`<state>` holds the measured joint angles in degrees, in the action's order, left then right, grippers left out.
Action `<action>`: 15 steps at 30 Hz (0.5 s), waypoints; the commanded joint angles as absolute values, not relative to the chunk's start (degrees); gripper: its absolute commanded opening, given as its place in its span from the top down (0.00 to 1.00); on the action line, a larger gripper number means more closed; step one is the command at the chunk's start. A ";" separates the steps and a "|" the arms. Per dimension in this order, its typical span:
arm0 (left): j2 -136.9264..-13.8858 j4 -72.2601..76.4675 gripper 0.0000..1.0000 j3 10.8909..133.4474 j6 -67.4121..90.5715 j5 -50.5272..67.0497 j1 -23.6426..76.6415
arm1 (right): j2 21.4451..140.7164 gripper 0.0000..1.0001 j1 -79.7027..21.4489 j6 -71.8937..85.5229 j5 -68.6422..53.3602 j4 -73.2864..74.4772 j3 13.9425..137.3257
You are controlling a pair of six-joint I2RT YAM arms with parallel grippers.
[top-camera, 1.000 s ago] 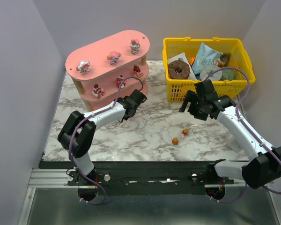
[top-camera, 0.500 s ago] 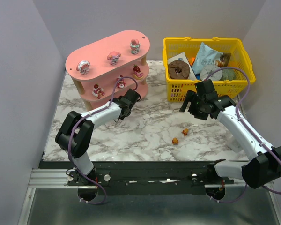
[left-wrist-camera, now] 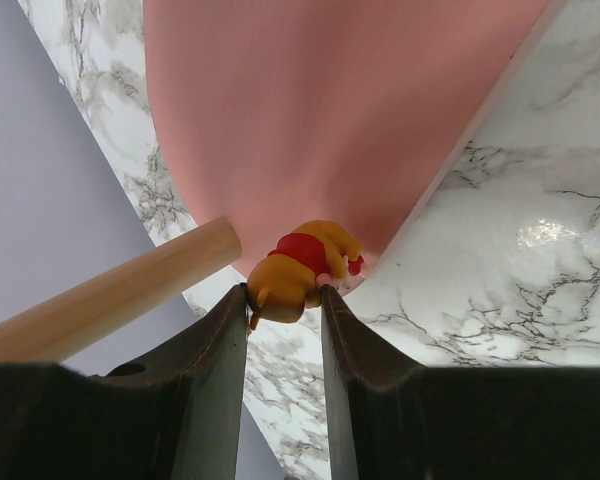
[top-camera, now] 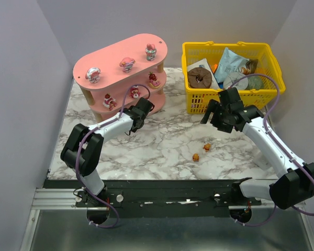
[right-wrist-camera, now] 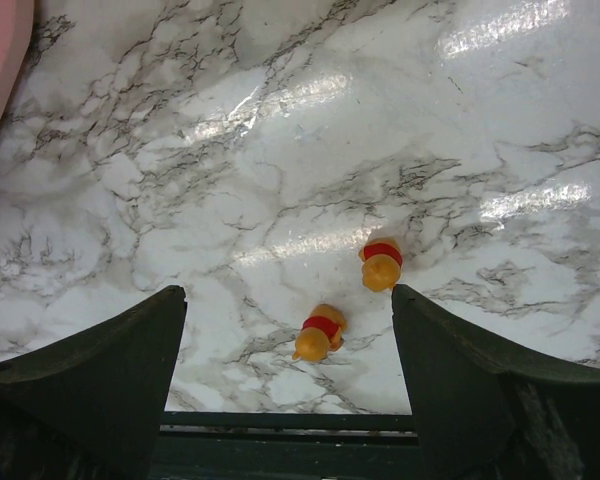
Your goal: Place and organize the plastic toys onto the shelf
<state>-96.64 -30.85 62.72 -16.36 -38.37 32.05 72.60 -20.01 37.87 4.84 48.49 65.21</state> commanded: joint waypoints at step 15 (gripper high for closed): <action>-95.36 -28.74 0.77 60.47 -17.23 -38.67 29.53 | 73.56 0.10 -19.25 37.00 5.10 47.72 67.24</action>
